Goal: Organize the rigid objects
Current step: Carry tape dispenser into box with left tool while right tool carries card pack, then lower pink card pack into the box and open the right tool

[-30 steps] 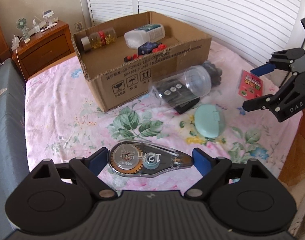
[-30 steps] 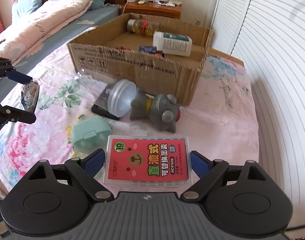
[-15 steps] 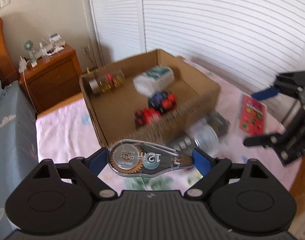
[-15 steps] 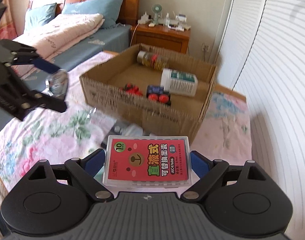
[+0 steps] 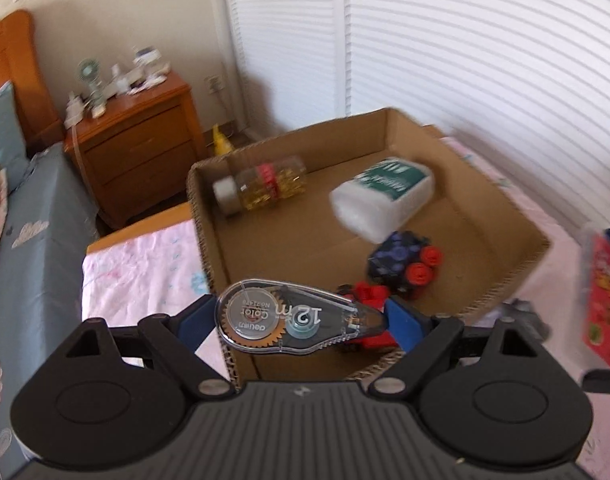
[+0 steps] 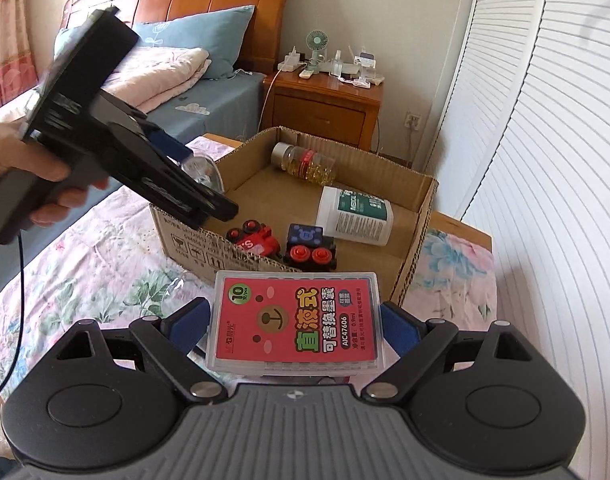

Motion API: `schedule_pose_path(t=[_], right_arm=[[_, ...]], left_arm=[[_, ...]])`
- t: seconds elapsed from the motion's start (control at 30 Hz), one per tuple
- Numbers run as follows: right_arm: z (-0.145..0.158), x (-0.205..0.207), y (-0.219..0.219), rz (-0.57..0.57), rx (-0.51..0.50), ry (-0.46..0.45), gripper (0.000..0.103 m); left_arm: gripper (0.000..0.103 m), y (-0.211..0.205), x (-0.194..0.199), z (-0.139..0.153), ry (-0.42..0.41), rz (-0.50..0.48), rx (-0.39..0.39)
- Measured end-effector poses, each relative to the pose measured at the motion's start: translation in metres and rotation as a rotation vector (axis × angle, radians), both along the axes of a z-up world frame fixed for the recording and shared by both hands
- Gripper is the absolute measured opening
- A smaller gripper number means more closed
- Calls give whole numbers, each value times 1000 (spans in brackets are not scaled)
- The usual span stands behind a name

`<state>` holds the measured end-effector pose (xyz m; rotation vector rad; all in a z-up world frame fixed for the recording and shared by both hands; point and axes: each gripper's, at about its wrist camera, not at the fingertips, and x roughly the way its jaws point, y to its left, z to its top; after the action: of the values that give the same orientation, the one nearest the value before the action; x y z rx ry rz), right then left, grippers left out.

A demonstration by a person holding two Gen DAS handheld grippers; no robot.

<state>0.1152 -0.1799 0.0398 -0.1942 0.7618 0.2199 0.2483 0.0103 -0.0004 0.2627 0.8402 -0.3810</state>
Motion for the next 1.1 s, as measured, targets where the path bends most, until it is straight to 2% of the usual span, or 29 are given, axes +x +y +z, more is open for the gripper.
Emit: schedule_pose_path(t=[0.2,0.3,0.67,0.83,1.1], right_arm=[[4,10,4,7,-15,-2,93],[6,17,5,10,-15,-7,93],[11,66,23,9,3,1,93],[9,94,36,-3,16,17,93],[-1,138,55,-13,28,60,94]], left_arm=[[91,14,-10,5,-21,54,-37],[98,21,-26,16,-13,90,-37],[101,43,-109,39,-154,155,-26],[101,55,-123,32,-116,170,-117],[101,62,-120,17,-93,190,-124]])
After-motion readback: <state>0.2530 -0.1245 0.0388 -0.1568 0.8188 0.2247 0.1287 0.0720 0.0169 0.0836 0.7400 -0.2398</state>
